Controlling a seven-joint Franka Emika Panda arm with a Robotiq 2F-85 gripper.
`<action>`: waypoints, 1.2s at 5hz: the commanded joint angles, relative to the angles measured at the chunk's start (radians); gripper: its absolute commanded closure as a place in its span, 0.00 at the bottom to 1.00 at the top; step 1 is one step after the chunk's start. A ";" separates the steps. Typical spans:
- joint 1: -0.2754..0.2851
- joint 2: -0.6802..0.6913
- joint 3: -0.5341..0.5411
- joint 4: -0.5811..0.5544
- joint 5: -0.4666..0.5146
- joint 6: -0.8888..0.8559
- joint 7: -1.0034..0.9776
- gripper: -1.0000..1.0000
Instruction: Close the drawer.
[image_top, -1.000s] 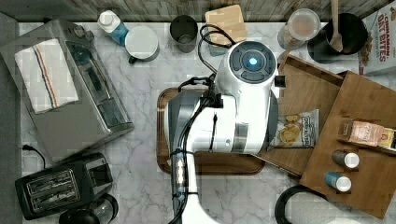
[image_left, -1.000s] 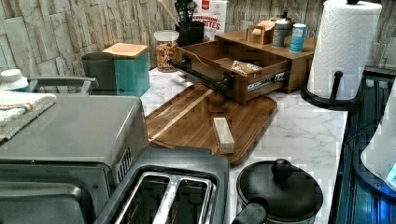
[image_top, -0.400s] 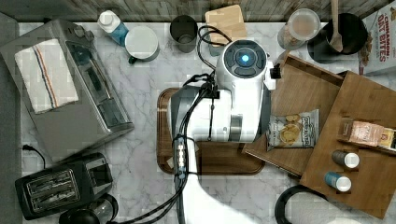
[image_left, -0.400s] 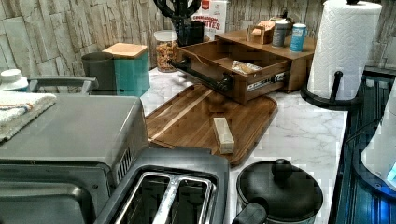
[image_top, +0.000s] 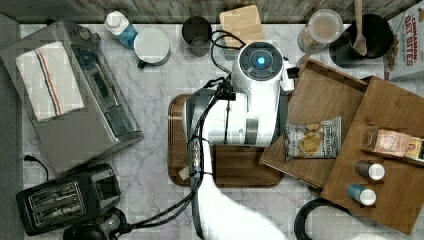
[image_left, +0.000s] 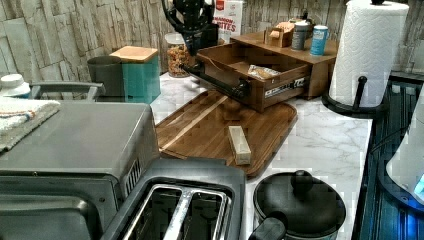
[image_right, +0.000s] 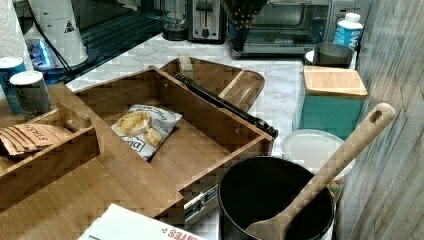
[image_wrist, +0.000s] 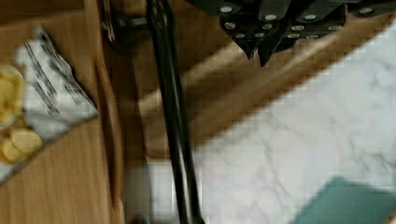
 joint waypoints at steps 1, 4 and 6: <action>-0.003 0.105 -0.019 0.103 -0.102 0.090 0.003 1.00; -0.009 0.223 -0.042 0.174 -0.133 0.126 -0.022 1.00; -0.045 0.248 -0.033 0.211 -0.126 0.113 -0.061 1.00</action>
